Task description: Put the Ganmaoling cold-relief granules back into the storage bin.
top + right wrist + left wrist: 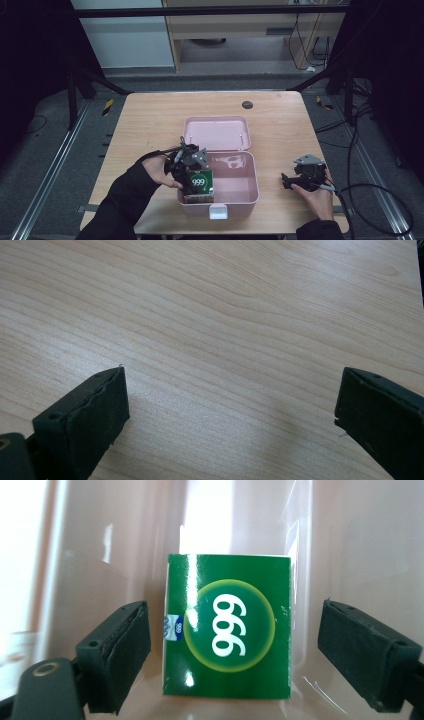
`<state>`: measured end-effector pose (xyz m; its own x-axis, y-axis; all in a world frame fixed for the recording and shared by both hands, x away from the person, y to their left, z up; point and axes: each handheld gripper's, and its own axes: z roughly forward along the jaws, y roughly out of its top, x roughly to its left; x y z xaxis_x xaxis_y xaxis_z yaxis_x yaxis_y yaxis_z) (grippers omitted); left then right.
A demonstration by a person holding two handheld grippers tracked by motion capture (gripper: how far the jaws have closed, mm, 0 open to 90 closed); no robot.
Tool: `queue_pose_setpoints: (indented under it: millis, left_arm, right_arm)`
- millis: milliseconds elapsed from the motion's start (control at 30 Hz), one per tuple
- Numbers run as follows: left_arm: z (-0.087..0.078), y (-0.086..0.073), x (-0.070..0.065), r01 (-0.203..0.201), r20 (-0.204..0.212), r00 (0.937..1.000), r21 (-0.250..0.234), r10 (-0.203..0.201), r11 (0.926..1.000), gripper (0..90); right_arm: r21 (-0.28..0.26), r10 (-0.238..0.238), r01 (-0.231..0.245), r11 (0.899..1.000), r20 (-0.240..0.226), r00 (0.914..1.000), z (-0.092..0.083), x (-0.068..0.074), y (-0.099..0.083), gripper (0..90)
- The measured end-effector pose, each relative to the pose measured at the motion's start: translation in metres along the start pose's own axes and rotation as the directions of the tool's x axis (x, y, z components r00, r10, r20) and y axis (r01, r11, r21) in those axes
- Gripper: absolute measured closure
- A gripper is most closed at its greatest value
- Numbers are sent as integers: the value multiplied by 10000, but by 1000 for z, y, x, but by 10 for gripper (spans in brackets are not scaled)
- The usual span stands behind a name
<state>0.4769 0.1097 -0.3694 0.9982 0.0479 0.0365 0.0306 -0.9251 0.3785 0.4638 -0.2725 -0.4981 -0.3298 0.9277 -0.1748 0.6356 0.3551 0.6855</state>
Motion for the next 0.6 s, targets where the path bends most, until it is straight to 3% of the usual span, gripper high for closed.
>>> queue_pose_setpoints:
  millis: [100,300,600]
  left_arm:
    - [-15,-1,-3,-62,-309,9995,-247,55,9997,149]
    - [-38,-11,-5,284,-666,9972,-808,-338,9963,188]
    - [-69,-47,-10,1053,-1214,9847,-1538,-1246,9825,253]
  right_arm:
    - [-4,-13,13,10000,10,10000,0,0,0,13]
    - [-1,39,-39,10000,2,10000,-1,-1,0,13]
    - [-26,98,-98,9999,-12,10000,-1,-1,0,14]
